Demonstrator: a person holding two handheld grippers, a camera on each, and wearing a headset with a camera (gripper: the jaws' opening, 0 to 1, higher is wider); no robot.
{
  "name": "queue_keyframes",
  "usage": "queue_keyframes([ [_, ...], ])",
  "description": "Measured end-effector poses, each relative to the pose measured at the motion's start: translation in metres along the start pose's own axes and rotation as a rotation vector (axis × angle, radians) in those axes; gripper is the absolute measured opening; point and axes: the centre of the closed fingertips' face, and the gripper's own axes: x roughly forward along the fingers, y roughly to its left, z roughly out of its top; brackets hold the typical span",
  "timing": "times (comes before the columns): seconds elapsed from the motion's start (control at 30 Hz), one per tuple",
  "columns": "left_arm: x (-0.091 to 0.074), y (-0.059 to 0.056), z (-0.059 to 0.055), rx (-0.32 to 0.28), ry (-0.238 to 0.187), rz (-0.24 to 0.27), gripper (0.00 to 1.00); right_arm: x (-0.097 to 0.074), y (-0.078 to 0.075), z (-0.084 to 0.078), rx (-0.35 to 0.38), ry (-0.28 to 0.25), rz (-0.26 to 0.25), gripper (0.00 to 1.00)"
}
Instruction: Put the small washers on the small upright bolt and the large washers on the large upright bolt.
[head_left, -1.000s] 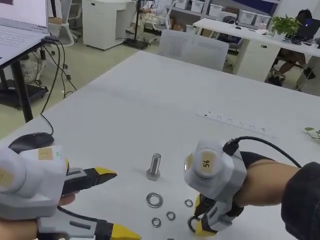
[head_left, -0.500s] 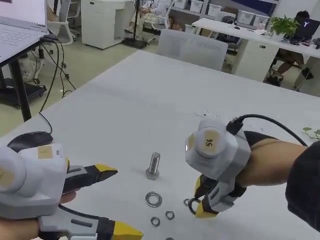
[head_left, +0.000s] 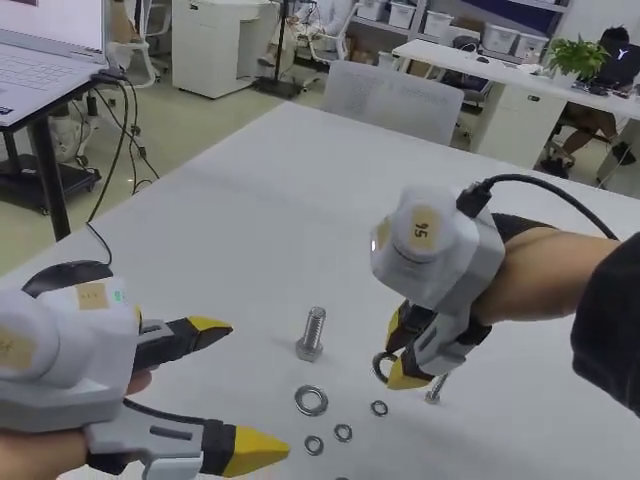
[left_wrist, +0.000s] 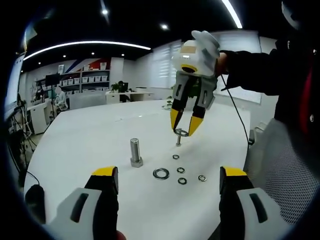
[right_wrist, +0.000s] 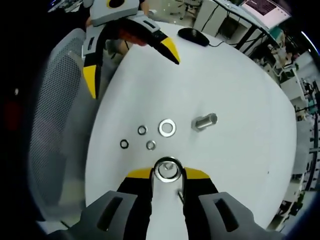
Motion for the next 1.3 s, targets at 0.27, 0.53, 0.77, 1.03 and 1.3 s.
queue_keyframes([
  [0.27,-0.001,0.008,0.006,0.011,-0.009,0.046,0.82,-0.005,-0.013,0.013,-0.027,-0.008,-0.012,0.23],
  [0.53,-0.001,0.011,0.008,0.013,-0.015,0.072,0.81,-0.008,-0.023,0.027,-0.052,-0.022,-0.014,0.23],
  [0.77,-0.001,0.013,0.008,0.01,-0.019,0.082,0.81,-0.009,-0.033,0.041,-0.083,-0.026,-0.019,0.23],
  [1.03,-0.003,0.014,0.009,0.009,-0.021,0.088,0.81,-0.008,-0.045,0.053,-0.116,-0.023,-0.015,0.23],
  [1.3,-0.004,0.016,0.009,0.006,-0.021,0.094,0.8,-0.001,-0.054,0.061,-0.136,-0.013,0.001,0.23],
])
